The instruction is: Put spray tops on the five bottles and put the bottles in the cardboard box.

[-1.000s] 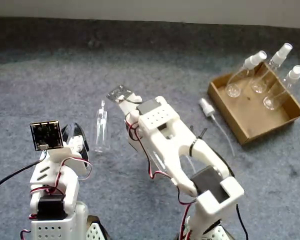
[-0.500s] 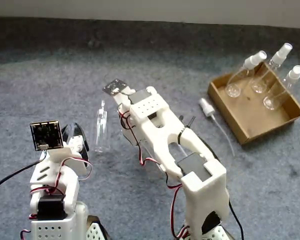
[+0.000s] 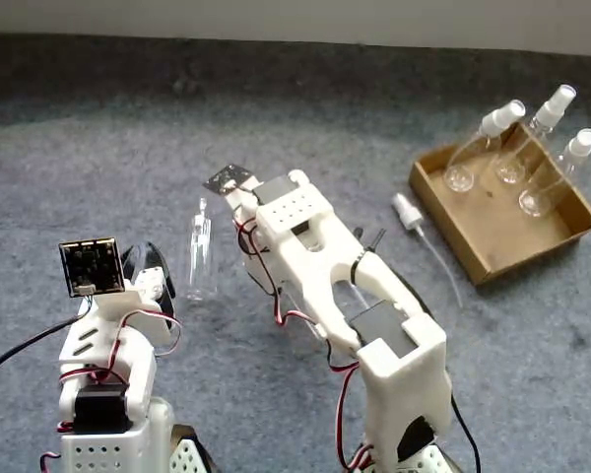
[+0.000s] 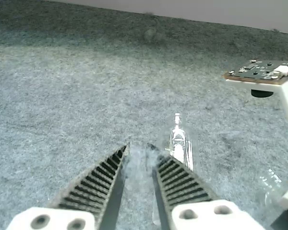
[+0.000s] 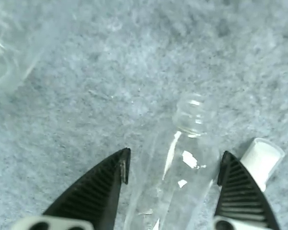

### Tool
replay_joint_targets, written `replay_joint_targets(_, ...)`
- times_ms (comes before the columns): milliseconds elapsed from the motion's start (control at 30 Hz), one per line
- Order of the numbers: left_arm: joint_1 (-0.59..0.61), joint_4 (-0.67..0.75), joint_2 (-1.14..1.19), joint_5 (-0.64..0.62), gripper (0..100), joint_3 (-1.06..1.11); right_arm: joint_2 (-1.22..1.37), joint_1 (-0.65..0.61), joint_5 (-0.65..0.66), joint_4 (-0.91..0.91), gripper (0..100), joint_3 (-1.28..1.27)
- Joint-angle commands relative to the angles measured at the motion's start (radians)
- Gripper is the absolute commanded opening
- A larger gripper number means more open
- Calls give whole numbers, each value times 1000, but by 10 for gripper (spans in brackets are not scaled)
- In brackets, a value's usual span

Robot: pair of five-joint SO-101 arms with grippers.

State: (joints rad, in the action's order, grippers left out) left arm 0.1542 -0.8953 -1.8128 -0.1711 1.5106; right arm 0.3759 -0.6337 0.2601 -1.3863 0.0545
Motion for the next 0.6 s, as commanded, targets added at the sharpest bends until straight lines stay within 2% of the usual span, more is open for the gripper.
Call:
replay_joint_targets(0, 1, -9, 4, 9, 14, -45, -12, 24, 12, -12, 256, 48)
replay_joint_targets(233, -1, -9, 4, 9, 14, -45, -13, 73, 11, 27, 256, -10)
replay_joint_targets(467, -1, -9, 4, 9, 14, -45, -13, 71, 9, 42, 251, -25)
replay_joint_targets(567, -1, -9, 4, 9, 14, -45, -12, 76, 12, 42, 199, -27)
